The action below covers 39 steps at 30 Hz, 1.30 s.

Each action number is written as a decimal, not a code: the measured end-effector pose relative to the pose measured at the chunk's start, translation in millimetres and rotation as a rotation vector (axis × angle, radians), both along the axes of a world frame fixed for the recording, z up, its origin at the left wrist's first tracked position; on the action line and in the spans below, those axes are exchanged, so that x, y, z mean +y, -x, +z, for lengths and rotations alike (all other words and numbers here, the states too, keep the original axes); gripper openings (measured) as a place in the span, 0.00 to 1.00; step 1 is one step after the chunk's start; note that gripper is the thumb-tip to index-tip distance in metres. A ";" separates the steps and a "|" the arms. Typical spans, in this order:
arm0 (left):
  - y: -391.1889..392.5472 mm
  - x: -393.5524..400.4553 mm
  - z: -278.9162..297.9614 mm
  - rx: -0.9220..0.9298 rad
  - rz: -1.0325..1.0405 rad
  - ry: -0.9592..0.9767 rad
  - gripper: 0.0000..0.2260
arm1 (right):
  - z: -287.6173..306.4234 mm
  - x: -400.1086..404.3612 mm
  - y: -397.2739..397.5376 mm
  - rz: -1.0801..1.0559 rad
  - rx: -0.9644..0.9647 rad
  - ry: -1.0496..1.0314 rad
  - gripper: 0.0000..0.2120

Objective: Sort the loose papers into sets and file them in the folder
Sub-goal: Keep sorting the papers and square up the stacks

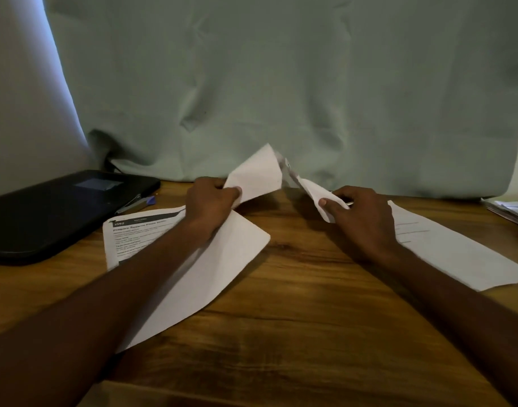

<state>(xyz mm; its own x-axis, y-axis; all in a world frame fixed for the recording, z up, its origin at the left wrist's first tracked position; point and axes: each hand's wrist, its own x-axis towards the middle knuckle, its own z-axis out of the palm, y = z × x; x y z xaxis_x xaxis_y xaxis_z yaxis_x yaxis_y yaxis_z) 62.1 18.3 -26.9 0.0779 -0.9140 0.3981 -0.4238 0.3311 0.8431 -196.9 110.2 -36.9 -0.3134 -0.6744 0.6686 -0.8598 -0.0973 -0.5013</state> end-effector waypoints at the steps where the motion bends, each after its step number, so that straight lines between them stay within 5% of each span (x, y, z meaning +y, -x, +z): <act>1: -3.2 1.6 4.7 0.112 -0.026 -0.010 0.11 | 0.4 0.6 -1.0 0.000 0.004 -0.007 0.16; 6: -10.4 11.0 25.5 0.439 -0.217 -0.087 0.07 | -5.8 -1.3 -6.8 0.035 0.051 -0.196 0.14; 11: -15.5 14.1 34.0 0.720 -0.523 -0.124 0.18 | -3.0 -2.6 -12.5 0.188 -0.031 -0.108 0.12; 15: -11.9 16.8 32.5 0.892 -0.822 -0.216 0.22 | 5.3 2.0 -22.4 0.417 -0.449 -0.161 0.14; 18: 0.5 23.9 24.5 0.789 -0.923 -0.305 0.21 | 14.9 6.8 -24.0 0.689 -0.888 -0.274 0.27; 24: 18.6 30.0 8.9 0.493 -0.900 -0.337 0.20 | 27.0 14.0 -21.2 0.941 -1.175 -0.092 0.26; 28: 17.0 25.9 5.4 0.443 -0.898 -0.329 0.22 | 27.0 14.4 -15.9 0.947 -1.104 -0.109 0.26; 33: 17.9 26.9 2.7 0.308 -0.944 -0.392 0.19 | 17.2 3.8 -8.7 0.584 -1.050 -0.062 0.13; 36: 22.0 30.8 6.7 0.384 -0.768 -0.340 0.10 | 15.4 2.7 -0.7 0.514 -1.013 -0.054 0.11; 39: 17.8 25.3 11.3 0.598 -0.572 -0.330 0.11 | 15.5 2.8 1.5 0.497 -0.995 -0.056 0.10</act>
